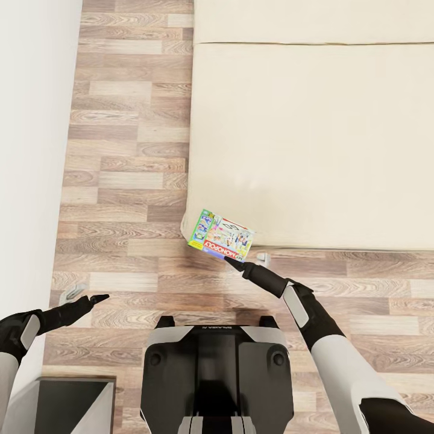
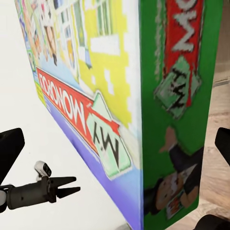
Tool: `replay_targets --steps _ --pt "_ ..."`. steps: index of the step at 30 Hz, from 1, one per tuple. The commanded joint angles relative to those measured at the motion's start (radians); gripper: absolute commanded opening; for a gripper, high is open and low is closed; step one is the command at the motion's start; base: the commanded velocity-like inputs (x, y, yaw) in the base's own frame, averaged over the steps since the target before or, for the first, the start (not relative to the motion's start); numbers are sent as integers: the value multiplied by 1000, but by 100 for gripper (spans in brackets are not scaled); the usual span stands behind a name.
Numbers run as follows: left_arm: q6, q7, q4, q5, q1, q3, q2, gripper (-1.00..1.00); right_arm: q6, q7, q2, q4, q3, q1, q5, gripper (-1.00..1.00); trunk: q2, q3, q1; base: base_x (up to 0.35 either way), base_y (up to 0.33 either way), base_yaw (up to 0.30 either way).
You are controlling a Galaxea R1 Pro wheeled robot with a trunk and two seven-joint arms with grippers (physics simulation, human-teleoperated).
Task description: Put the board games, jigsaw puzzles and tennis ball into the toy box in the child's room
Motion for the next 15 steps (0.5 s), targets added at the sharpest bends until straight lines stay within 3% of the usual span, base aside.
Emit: replay_targets --steps 1,15 --pt "8 -3 0 0 -1 5 0 100 9 3 1 0 -4 0 -5 100 -1 0 0 0 0 0" --pt "8 -3 0 0 -1 5 0 100 7 3 -6 1 -10 0 -11 100 -1 0 0 0 0 0"
